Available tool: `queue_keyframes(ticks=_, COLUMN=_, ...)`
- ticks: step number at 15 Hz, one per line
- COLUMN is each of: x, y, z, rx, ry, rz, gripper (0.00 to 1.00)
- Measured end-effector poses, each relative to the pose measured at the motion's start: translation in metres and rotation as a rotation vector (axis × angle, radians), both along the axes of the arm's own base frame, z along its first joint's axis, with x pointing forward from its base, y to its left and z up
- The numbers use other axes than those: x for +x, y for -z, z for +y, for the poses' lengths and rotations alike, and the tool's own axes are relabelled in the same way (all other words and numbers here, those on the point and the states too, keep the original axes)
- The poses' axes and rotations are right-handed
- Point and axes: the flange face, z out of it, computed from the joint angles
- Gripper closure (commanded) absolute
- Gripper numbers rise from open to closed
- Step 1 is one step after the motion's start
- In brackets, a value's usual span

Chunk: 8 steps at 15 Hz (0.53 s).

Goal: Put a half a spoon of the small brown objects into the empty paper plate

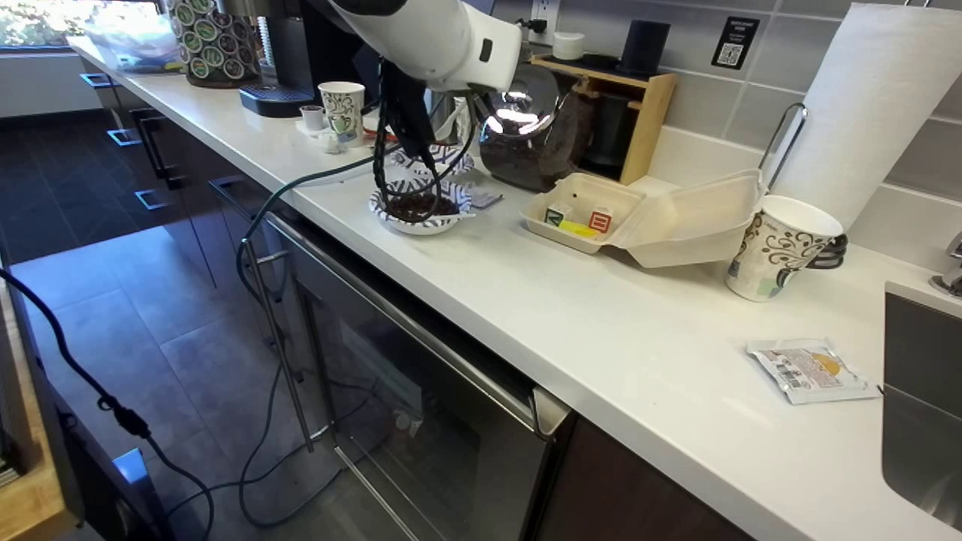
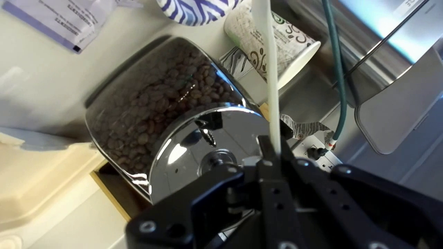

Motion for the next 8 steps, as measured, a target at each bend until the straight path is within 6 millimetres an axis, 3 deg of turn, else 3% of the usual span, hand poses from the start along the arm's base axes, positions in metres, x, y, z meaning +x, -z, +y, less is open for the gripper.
queue_keyframes(ticks=8, x=-0.012, y=-0.013, z=0.050, rx=-0.225, ry=-0.016, rz=-0.108, gripper=0.99)
